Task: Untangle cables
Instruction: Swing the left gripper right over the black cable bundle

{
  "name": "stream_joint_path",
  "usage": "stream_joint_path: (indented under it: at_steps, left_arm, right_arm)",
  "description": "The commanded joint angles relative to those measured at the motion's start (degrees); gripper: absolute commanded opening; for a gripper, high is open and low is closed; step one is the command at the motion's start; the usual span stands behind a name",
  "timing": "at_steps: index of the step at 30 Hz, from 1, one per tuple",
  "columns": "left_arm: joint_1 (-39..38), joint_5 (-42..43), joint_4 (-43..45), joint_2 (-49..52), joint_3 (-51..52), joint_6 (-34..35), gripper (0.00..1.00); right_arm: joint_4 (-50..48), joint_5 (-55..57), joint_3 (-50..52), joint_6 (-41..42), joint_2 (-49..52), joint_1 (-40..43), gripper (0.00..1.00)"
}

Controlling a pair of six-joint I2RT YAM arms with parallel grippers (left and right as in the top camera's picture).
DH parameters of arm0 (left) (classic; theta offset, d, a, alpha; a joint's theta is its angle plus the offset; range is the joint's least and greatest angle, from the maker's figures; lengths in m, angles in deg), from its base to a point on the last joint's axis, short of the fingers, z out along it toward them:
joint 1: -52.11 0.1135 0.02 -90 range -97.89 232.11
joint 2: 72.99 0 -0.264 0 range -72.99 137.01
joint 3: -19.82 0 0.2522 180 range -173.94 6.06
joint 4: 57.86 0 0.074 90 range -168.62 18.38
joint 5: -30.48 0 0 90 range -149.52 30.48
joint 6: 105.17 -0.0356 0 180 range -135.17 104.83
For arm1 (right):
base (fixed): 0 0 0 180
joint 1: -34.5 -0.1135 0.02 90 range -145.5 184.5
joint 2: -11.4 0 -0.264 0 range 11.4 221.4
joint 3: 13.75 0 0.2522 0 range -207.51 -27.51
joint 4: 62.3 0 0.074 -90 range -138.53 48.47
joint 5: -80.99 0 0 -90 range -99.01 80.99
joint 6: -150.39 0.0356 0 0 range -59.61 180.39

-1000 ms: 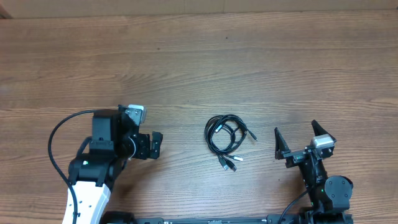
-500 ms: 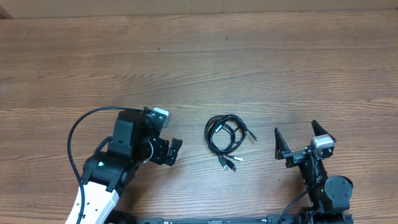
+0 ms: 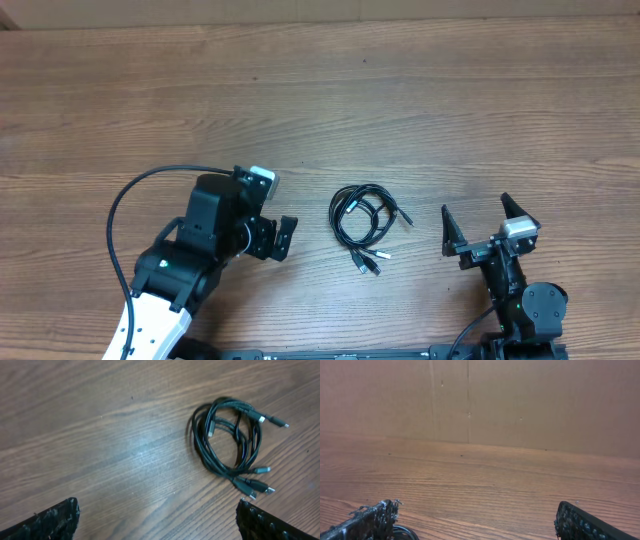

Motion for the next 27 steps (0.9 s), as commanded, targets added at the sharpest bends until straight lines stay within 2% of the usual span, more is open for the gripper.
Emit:
stream_joint_path:
  at_steps: [1, 14, 27]
  left_arm:
    - [-0.4, -0.8, -0.1, 1.4, -3.2, 0.3, 1.00]
    - [-1.2, -1.0, -1.4, 5.7, -7.7, -1.0, 1.00]
    - [-10.0, -10.3, -1.4, 6.6, -8.7, -0.9, 1.00]
  right_arm:
    - [-0.2, 0.1, 0.6, 0.1, 0.0, -0.3, 1.00]
    - [-0.2, 0.1, 0.6, 0.1, 0.0, -0.3, 1.00]
    - [-0.2, 0.1, 0.6, 0.1, 0.0, -0.3, 1.00]
